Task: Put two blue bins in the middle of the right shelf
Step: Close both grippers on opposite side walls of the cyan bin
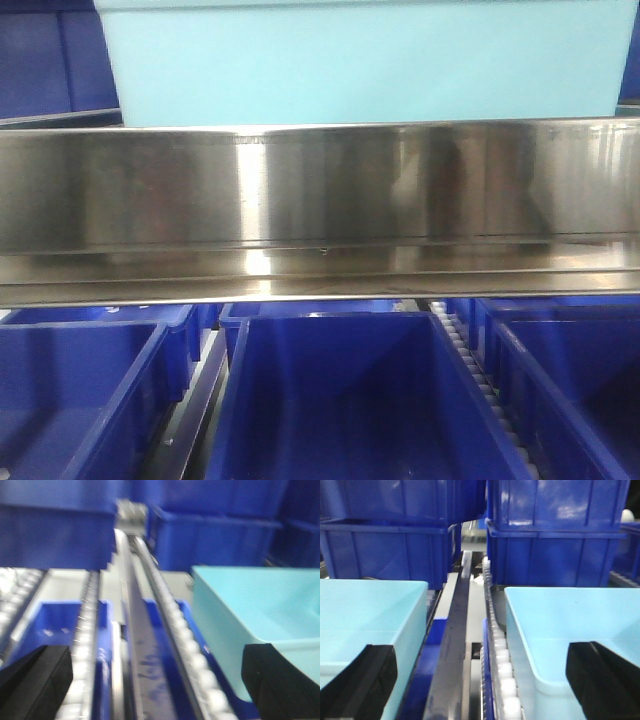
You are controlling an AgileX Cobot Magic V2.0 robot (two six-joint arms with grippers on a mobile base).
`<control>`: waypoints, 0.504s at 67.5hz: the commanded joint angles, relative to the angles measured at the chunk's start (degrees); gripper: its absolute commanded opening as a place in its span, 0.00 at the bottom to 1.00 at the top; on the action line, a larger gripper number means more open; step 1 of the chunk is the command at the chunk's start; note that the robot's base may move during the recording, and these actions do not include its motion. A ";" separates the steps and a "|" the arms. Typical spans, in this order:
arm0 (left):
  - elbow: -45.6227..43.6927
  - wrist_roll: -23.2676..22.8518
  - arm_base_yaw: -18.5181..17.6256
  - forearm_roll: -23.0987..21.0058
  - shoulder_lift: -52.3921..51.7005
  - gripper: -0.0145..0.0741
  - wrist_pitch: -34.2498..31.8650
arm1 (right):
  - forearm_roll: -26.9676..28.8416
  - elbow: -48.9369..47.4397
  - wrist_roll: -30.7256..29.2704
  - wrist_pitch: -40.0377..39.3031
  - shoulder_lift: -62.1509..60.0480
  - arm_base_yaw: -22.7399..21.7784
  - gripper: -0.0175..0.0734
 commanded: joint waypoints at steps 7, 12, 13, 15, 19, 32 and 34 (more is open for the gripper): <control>-12.89 1.99 -5.92 -0.34 11.50 0.80 9.10 | -0.39 -12.23 0.03 6.81 9.30 4.35 0.82; -19.46 2.69 -8.30 -0.25 16.39 0.79 12.80 | -0.39 -17.38 0.03 10.99 13.60 6.71 0.82; -21.28 2.82 -8.90 -0.25 17.89 0.79 13.71 | -0.39 -18.93 0.03 11.84 14.90 7.11 0.82; -23.65 2.82 -9.62 -0.25 20.54 0.79 14.88 | -0.39 -21.49 0.03 14.08 17.32 8.00 0.82; -29.14 2.82 -10.89 -0.25 24.92 0.79 17.70 | -0.39 -25.56 0.03 17.78 21.31 9.17 0.82; -45.25 2.20 -11.37 -0.25 41.12 0.79 28.35 | 0.04 -40.32 0.03 33.12 36.00 10.27 0.82; -47.18 1.90 -11.37 -0.25 43.77 0.79 29.65 | 0.04 -42.95 0.03 35.42 38.47 10.27 0.82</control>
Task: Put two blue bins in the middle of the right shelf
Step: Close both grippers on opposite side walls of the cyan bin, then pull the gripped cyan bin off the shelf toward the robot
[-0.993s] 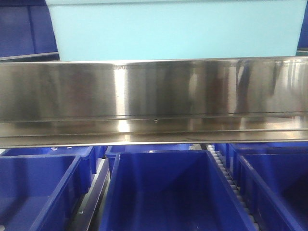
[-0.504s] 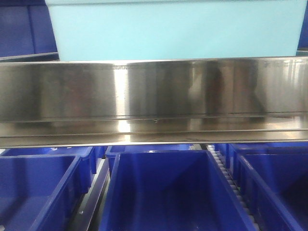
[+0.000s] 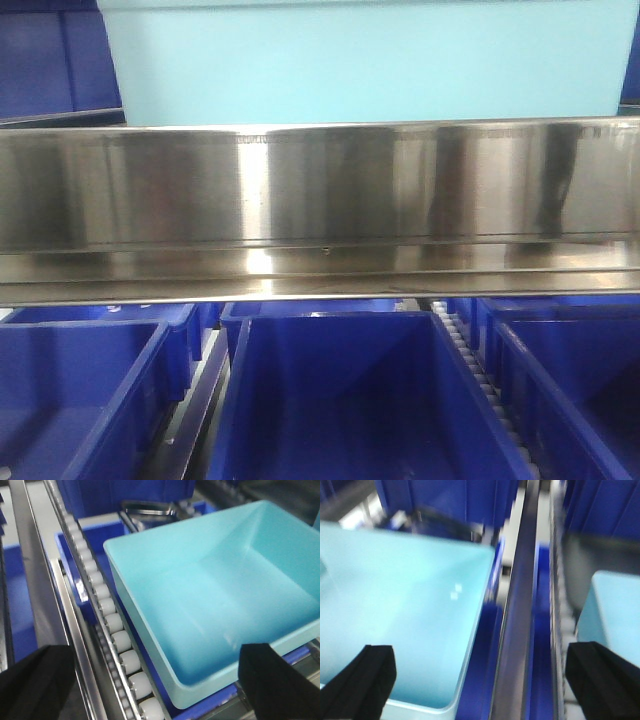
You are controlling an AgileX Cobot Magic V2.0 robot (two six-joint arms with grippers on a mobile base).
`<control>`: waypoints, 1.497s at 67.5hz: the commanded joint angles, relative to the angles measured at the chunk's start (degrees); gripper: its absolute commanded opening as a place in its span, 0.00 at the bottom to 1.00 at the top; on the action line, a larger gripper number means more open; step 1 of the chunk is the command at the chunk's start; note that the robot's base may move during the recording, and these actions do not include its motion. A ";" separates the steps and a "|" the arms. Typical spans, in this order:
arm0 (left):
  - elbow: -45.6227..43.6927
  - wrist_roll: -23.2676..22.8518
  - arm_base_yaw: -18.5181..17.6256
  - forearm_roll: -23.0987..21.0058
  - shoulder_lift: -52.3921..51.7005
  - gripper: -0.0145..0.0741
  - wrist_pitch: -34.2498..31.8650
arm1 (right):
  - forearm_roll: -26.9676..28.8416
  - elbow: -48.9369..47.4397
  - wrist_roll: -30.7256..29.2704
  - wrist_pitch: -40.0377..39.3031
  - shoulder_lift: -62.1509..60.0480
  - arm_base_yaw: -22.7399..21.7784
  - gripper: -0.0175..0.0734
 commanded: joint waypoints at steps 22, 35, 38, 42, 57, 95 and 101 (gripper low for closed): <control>-21.21 -7.64 -0.42 3.56 24.69 0.79 12.25 | 0.01 -23.18 2.41 15.59 23.35 0.19 0.82; -23.76 -8.64 -0.42 3.04 31.65 0.79 12.12 | 0.26 -24.50 2.56 14.36 29.59 0.19 0.82; -23.84 -8.64 -0.42 2.89 32.94 0.79 12.12 | 0.49 -24.50 2.56 14.10 31.01 0.19 0.82; -23.84 -8.64 -0.42 2.31 34.39 0.79 11.90 | 0.49 -24.50 2.56 13.88 32.46 0.19 0.82; -23.84 -8.64 -0.73 2.23 37.47 0.79 11.26 | 0.62 -24.50 2.56 12.44 36.93 0.19 0.82; -23.84 -8.64 -0.73 2.36 38.35 0.04 11.44 | 0.62 -24.40 2.70 15.07 39.90 0.19 0.02; -23.84 -8.64 -0.73 2.36 38.24 0.04 12.12 | 0.62 -24.40 2.70 15.63 39.66 0.19 0.02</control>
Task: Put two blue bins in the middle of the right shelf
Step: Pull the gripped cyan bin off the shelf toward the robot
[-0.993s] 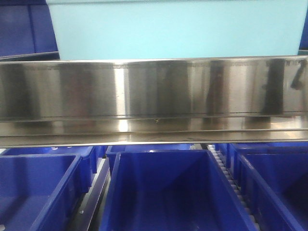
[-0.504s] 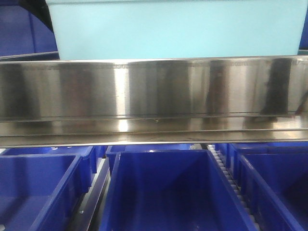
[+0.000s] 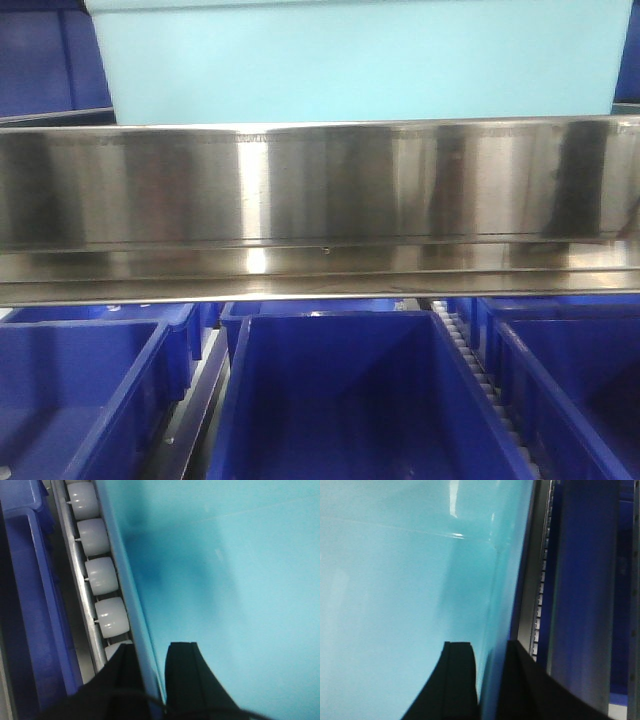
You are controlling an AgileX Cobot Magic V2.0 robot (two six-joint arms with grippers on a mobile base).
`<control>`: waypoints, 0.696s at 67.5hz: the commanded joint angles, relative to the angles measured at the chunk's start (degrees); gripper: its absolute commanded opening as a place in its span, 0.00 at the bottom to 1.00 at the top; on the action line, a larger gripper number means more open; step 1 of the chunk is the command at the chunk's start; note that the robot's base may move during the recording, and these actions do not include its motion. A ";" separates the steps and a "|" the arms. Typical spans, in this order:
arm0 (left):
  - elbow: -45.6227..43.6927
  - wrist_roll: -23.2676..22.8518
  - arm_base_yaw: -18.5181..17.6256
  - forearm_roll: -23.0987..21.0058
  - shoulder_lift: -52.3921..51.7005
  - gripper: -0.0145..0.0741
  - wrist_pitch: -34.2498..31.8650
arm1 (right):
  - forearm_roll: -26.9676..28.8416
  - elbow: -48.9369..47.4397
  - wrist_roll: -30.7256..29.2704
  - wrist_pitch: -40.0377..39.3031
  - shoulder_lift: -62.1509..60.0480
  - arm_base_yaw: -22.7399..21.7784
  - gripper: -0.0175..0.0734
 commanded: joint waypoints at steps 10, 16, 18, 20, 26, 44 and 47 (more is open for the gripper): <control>-0.52 0.50 -0.13 -0.98 -1.82 0.04 1.36 | -1.31 -0.13 -0.95 1.52 -2.50 -0.03 0.02; -0.52 0.36 -0.13 -0.98 -4.55 0.04 1.14 | -1.31 -0.23 -0.95 0.32 -5.30 -0.03 0.02; -0.52 0.25 -0.13 -0.98 -5.53 0.04 0.91 | -1.31 -0.24 -0.95 -0.07 -6.20 -0.03 0.02; -0.52 0.22 -0.13 -0.98 -6.56 0.04 0.66 | -1.31 -0.35 -0.95 -0.50 -6.89 -0.03 0.02; -0.65 0.10 -0.13 -0.98 -9.72 0.04 -0.33 | -1.31 -1.06 -0.95 -1.78 -10.00 -0.03 0.02; -0.65 -0.02 -0.13 -0.98 -18.35 0.04 -5.39 | -1.31 -7.18 -0.95 -2.28 -15.79 -0.03 0.02; -0.65 -0.02 -0.13 -0.98 -19.27 0.04 -6.23 | -1.31 -8.37 -0.95 -2.28 -16.32 -0.03 0.02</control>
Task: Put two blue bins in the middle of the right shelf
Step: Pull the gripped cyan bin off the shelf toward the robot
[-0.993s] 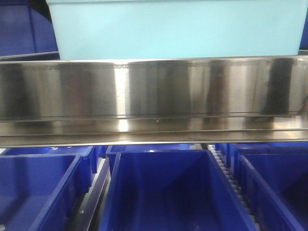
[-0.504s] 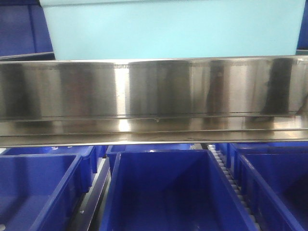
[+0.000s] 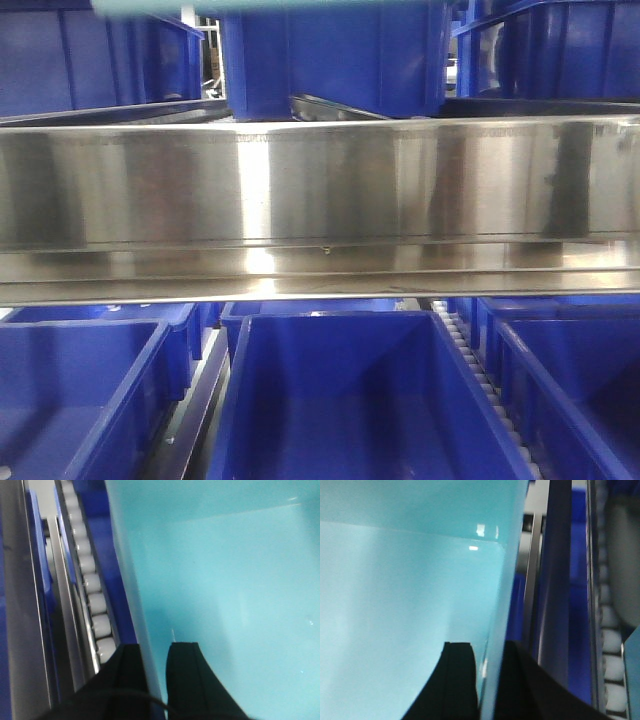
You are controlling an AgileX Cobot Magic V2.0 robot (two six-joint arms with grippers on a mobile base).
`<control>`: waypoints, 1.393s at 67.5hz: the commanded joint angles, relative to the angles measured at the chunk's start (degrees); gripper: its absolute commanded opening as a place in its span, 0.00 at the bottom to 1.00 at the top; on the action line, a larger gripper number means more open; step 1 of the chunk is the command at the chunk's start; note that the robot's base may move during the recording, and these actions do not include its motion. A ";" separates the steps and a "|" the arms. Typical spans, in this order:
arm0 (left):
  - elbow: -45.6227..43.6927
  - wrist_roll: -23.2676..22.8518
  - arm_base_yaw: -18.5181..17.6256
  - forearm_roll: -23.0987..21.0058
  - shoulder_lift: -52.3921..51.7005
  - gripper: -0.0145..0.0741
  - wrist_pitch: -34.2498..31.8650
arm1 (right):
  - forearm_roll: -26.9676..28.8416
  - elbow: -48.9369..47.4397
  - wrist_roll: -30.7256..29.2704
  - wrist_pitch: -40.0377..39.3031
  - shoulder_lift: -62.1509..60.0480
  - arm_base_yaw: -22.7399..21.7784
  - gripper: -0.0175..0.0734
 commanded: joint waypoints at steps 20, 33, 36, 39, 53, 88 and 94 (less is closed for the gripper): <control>-4.27 0.89 -0.03 -0.50 -4.25 0.04 -3.56 | -1.76 -4.72 -0.95 -1.30 -2.22 -0.39 0.02; -6.00 0.89 -0.03 -0.13 -4.11 0.04 -3.42 | -1.76 -4.72 -0.95 -1.50 -2.22 -0.39 0.02; -6.00 0.89 -0.03 -0.13 -4.10 0.04 -3.21 | -1.76 -4.72 -0.95 -1.62 -2.22 -0.39 0.02; -6.00 0.89 -0.03 -0.13 -3.88 0.04 -3.20 | -1.76 -4.72 -0.95 -1.62 -2.22 -0.39 0.02; -6.00 0.89 -0.03 -0.13 -3.75 0.04 -3.20 | -1.76 -4.72 -0.95 -2.14 -2.22 -0.39 0.02; -6.00 0.89 -0.03 -0.13 -3.76 0.04 -4.26 | -1.76 -4.72 -0.95 -2.67 -2.22 -0.39 0.02; -6.00 0.89 -0.03 -0.13 -3.76 0.04 -4.26 | -1.76 -4.72 -0.95 -2.67 -2.22 -0.39 0.02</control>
